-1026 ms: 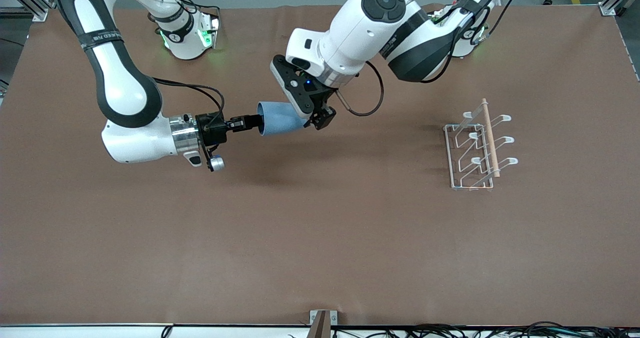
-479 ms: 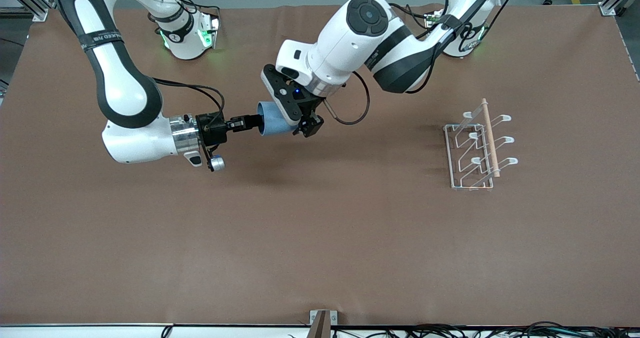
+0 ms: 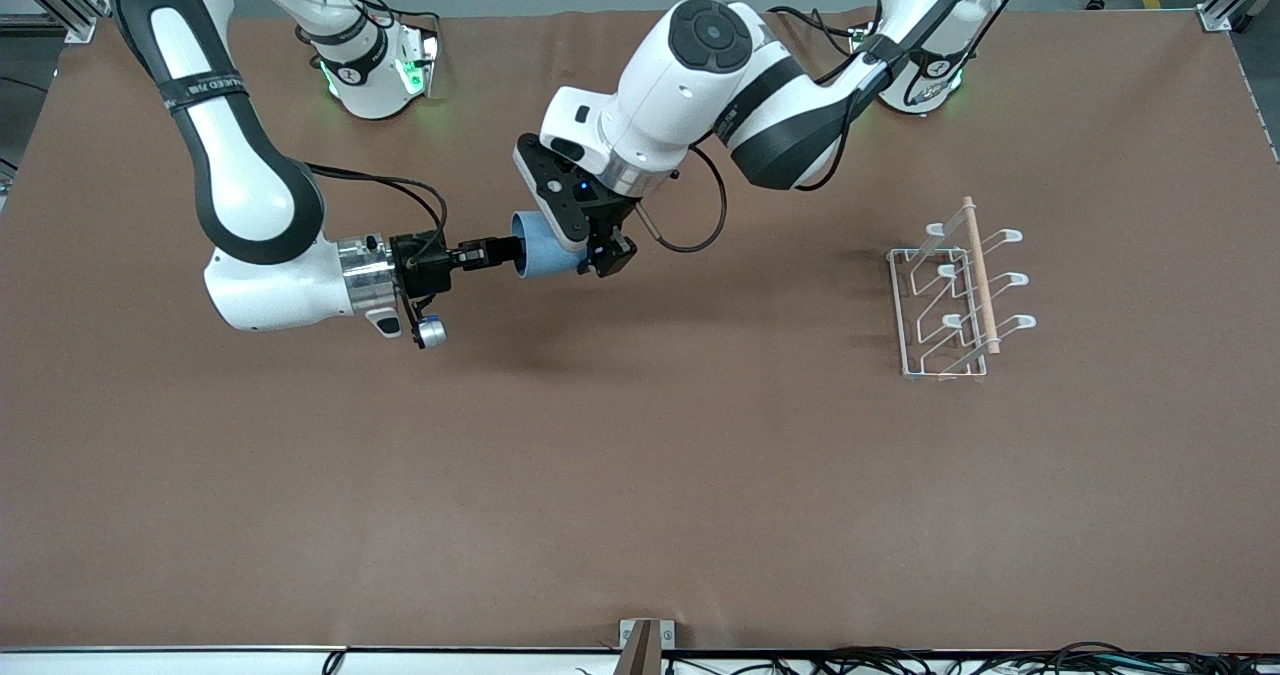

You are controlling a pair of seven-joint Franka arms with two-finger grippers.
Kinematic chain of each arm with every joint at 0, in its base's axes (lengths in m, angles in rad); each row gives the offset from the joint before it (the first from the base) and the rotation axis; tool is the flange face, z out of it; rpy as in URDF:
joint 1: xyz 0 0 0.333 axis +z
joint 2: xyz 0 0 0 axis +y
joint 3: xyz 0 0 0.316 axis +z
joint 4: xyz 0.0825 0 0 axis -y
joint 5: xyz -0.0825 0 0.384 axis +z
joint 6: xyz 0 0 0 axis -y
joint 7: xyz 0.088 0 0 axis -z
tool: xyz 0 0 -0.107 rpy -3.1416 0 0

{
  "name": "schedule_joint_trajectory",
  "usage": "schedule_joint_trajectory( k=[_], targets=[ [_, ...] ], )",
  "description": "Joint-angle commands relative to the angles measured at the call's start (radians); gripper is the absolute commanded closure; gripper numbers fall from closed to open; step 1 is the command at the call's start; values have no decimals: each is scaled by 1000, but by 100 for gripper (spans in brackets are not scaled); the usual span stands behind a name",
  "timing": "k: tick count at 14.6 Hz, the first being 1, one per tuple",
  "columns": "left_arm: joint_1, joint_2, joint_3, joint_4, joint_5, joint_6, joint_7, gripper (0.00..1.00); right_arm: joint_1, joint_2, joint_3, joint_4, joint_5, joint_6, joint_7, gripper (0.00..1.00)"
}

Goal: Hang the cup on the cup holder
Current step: 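Grasp the blue cup rim with the left gripper beside the right gripper, then carry the cup toward the rack with the left gripper while the right gripper withdraws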

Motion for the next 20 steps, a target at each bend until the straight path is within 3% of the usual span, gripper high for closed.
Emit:
schedule_joint_trajectory(
  k=[1, 2, 3, 10, 12, 17, 20],
  targets=[
    [-27, 37, 36, 29, 57, 22, -17, 83, 9, -21, 11, 3, 29, -32, 19, 85],
    [-26, 35, 36, 27, 69, 18, -17, 85, 8, -21, 11, 3, 29, -32, 19, 38],
    [-25, 35, 36, 27, 70, 16, -17, 85, 8, -23, 11, 4, 29, -32, 19, 0],
    [-4, 16, 38, 27, 99, -46, -15, 89, 6, -32, 2, 3, 1, -3, 19, 0],
    [10, 2, 38, 22, 127, -109, -15, 89, 0, -38, 0, 3, -113, 72, 19, 0],
    [60, -10, 38, 26, 164, -267, -15, 89, -60, -33, -16, 32, -310, 89, 5, 0],
    [71, -21, 50, 26, 257, -391, -14, 89, -103, -33, -19, 49, -582, 125, 2, 0]
  ],
)
